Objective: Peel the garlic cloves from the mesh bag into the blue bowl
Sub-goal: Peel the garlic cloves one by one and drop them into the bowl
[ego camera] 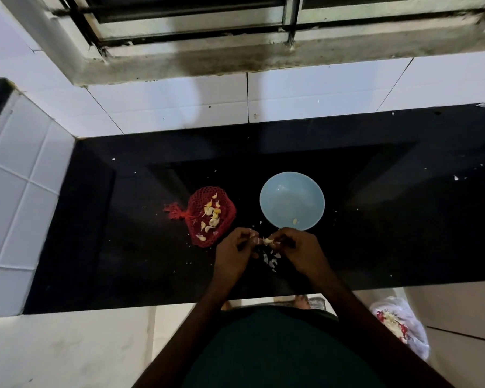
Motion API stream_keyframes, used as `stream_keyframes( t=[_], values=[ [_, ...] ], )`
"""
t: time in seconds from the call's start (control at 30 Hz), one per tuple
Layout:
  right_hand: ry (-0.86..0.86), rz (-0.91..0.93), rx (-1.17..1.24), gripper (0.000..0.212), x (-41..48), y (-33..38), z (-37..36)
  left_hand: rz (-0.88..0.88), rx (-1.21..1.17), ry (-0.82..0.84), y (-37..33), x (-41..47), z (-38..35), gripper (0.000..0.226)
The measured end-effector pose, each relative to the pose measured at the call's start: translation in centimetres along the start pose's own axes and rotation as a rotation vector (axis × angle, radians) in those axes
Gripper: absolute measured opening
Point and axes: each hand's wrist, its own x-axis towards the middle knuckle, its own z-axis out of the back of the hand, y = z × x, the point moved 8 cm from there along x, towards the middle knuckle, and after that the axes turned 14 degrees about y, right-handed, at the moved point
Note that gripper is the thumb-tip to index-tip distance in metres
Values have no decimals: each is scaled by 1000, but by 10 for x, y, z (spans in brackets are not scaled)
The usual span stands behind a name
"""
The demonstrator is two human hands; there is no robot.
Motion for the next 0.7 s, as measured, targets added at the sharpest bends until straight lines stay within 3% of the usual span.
stream_keyframes(
  t=[0.23,0.33,0.7],
  values=[
    [-42,-25,-17,11,-9,-8,4,-31,310,56,4,8,-12,21],
    [-44,-9,-38,11,-11,-6,7,-15,428,46,7,13,-13,12],
    [-30,22,-179,11,-11,3,5,10,183,123,9,11,-19,7]
  ],
)
